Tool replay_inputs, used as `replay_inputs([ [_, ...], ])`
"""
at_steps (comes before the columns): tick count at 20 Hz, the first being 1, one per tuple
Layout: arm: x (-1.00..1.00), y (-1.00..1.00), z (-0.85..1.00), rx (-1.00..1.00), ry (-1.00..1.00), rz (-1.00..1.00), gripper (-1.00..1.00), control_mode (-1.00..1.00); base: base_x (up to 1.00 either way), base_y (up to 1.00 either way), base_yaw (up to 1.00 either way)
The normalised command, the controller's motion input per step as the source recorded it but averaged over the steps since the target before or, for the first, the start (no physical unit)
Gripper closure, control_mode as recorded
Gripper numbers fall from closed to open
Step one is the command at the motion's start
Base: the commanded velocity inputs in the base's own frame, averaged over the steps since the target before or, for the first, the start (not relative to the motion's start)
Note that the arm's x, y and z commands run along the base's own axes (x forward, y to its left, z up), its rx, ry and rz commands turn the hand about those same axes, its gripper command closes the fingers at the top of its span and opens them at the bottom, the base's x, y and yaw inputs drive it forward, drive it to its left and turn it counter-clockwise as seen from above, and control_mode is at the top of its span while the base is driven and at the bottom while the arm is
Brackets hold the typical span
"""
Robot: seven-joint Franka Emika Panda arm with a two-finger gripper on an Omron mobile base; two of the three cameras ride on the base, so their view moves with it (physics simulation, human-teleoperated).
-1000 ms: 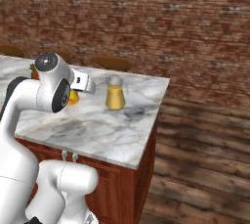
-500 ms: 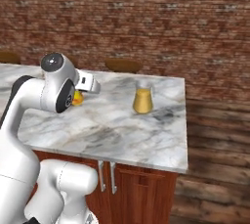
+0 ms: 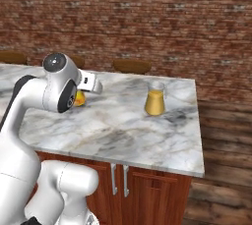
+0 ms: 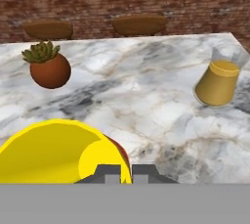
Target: Place the pitcher and cup on the dining counter for serving.
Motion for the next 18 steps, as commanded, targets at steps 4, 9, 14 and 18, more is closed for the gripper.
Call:
replay_inputs([
  [4, 0.53, 0.0, -0.09, 0.0, 0.04, 0.0, 1.0, -1.0, 0.0, 0.0, 0.0],
  [9, 0.43, 0.0, -0.26, 0.06, 0.14, -0.01, 1.0, -1.0, 0.0, 0.0, 0.0],
  [14, 0.57, 0.0, -0.31, 0.12, 0.15, -0.03, 1.0, -1.0, 0.0, 0.0, 0.0],
  [18, 0.27, 0.06, -0.26, 0.05, 0.01, -0.04, 1.0, -1.0, 0.0, 0.0, 0.0],
])
